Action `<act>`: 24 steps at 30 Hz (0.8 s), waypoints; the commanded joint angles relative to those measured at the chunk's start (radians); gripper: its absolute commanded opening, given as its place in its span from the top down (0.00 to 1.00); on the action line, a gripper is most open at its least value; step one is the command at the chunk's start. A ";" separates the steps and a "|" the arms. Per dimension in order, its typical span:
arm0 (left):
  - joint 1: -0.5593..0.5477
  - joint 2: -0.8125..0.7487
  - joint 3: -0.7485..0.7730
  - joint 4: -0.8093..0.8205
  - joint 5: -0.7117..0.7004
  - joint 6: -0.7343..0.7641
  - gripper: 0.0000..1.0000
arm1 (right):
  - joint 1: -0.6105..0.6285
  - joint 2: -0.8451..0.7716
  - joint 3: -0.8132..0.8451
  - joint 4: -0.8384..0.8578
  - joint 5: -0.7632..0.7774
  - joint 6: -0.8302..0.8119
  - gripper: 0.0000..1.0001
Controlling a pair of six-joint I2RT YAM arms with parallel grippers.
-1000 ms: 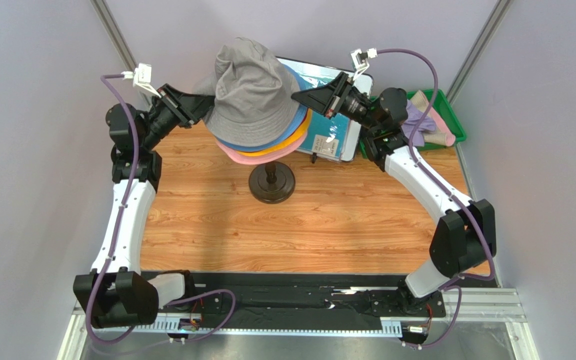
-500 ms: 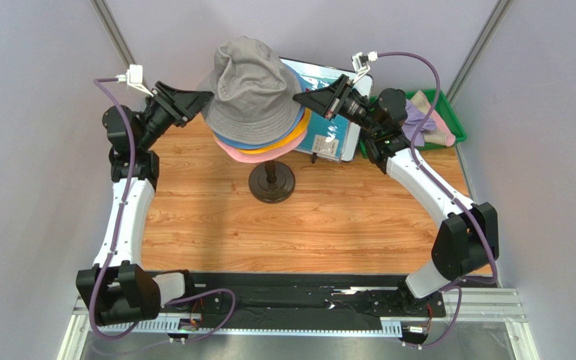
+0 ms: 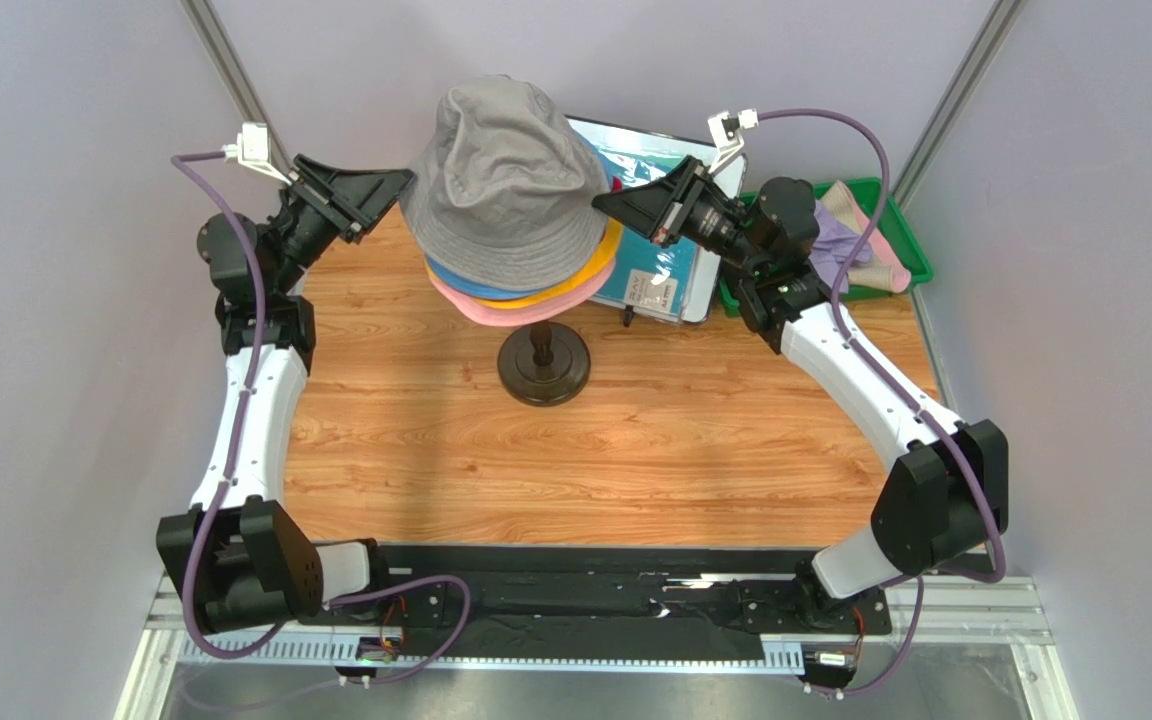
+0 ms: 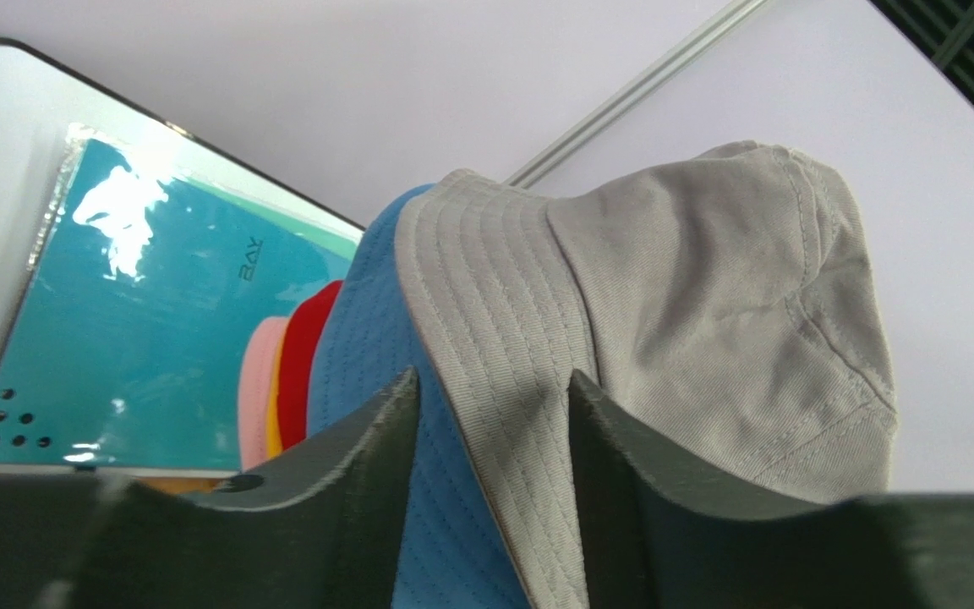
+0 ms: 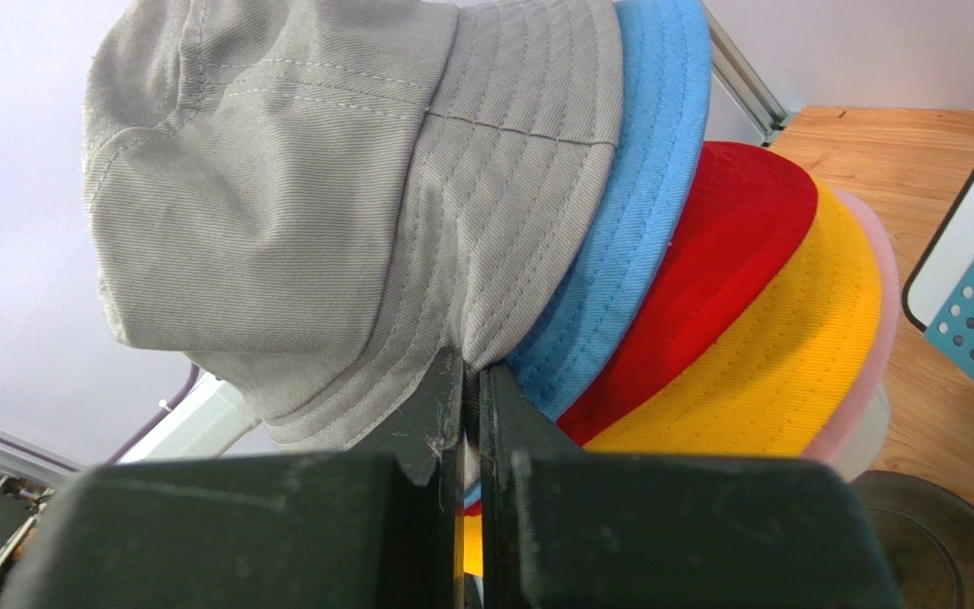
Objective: Stack the hats
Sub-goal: Stack the hat on the hat.
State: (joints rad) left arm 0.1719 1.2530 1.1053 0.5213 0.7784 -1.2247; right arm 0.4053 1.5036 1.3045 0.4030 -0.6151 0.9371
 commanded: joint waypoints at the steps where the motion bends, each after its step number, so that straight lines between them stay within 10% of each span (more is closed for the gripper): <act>1: 0.008 0.016 0.050 0.062 0.021 -0.016 0.54 | 0.009 0.018 -0.037 -0.156 0.023 -0.069 1.00; 11: 0.006 0.069 0.077 0.077 0.058 -0.022 0.99 | 0.010 -0.005 -0.062 -0.205 0.061 -0.101 1.00; 24: -0.015 0.050 0.044 -0.057 0.050 0.092 1.00 | 0.033 -0.020 -0.007 -0.342 0.124 -0.198 1.00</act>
State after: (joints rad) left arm 0.1699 1.3319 1.1465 0.5774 0.8242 -1.2602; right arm 0.4175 1.4715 1.2961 0.2855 -0.5522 0.8516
